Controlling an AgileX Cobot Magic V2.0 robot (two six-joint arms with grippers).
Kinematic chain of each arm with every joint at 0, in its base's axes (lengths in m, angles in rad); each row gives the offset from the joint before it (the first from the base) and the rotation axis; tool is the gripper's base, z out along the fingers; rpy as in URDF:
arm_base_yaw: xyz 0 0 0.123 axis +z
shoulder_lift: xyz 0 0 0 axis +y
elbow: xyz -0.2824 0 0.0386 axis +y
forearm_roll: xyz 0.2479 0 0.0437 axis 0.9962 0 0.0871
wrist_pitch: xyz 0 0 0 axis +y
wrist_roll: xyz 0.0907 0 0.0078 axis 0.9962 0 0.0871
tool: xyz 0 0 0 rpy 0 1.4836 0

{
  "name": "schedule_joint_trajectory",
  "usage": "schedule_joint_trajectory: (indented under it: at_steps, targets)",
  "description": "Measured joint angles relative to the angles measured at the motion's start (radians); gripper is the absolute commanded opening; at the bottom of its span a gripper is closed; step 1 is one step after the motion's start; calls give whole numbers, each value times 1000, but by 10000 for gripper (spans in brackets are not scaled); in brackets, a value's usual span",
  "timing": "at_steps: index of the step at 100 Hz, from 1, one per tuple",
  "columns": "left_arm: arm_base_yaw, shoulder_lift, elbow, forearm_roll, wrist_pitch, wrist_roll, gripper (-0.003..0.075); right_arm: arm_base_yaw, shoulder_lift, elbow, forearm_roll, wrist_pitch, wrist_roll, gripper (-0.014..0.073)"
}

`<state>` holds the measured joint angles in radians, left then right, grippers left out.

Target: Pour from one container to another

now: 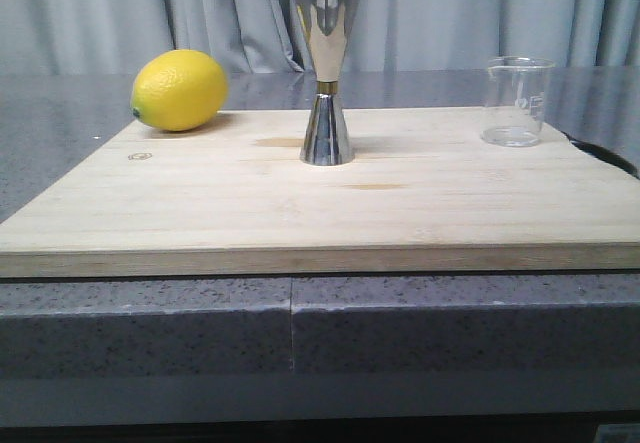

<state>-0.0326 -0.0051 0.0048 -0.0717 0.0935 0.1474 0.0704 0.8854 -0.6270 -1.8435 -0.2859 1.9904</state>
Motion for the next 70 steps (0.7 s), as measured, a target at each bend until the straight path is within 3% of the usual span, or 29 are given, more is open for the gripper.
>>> schedule_joint_trajectory:
  at_steps: [11, 17, 23, 38, 46, 58, 70]
  targets:
    - [0, 0, 0, 0, 0, 0, -21, 0, 0, 0, 0, 13, -4, -69]
    - [0, 0, 0, 0, 0, 0, -21, 0, -9, 7, 68, 46, -61, -69]
    - [0, 0, 0, 0, 0, 0, -21, 0, -40, 31, 250, 77, -288, -69]
    - [0, 0, 0, 0, 0, 0, -21, 0, -187, 127, 1032, 162, -1091, -69]
    - [0, 0, 0, 0, 0, 0, -21, 0, -317, 194, 1321, 246, -1423, -69]
    - [0, 0, 0, 0, 0, 0, -21, -2, -521, 292, 1576, 339, -1691, -69]
    - [0, 0, 0, 0, 0, 0, -21, -28, -687, 408, 1702, 354, -1782, -69]
